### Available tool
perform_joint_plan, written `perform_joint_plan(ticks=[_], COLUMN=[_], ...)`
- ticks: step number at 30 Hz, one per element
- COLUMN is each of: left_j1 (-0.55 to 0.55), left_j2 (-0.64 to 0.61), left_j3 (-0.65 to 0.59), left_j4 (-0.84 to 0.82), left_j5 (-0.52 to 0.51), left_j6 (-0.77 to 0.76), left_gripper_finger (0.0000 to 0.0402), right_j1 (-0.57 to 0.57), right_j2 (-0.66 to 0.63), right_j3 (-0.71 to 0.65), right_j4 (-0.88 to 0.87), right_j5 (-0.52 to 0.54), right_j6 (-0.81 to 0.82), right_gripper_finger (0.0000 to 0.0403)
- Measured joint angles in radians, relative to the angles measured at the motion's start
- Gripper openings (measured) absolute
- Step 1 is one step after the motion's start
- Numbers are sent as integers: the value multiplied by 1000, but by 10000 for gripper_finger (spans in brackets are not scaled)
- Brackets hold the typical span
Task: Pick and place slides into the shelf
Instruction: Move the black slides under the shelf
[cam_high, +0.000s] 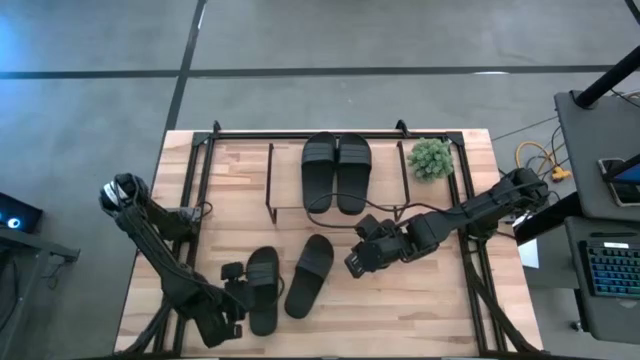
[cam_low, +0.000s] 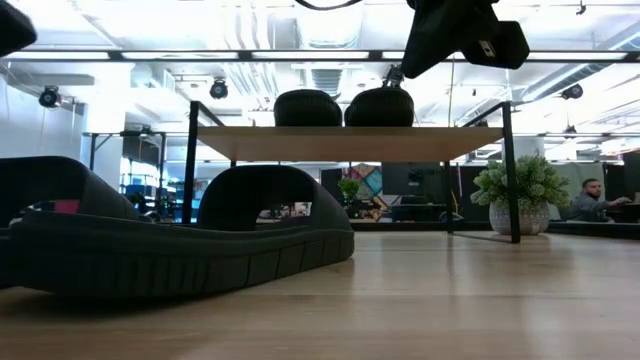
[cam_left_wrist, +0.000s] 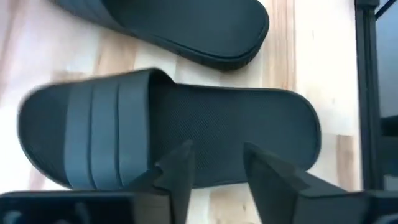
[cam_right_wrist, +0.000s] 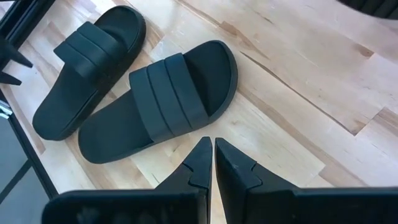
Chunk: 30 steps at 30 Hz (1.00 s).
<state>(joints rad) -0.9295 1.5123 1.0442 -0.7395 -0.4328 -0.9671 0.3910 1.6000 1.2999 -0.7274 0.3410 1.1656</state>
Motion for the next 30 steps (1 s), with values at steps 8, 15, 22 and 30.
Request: perform_joint_plan(ticks=[8,15,22,30], left_j1=[1,5,33,74], left_j2=[58,124,194,253], left_j3=[27,27,26,27], left_j4=[-60,-84,-94,-154], left_j5=[-139,-151,-196,-244], left_j6=[9,4,4,5], left_gripper_finger=[166,166,156,88], right_j1=[17,34,51,69], right_j2=[5,5,5,5], right_j3=[-1,-1,-1,-1], right_j4=[0,-1,0,0], right_j5=[-1,-4,-3,0], right_j6=[8,28,51,88], right_gripper_finger=[13,13,13,13])
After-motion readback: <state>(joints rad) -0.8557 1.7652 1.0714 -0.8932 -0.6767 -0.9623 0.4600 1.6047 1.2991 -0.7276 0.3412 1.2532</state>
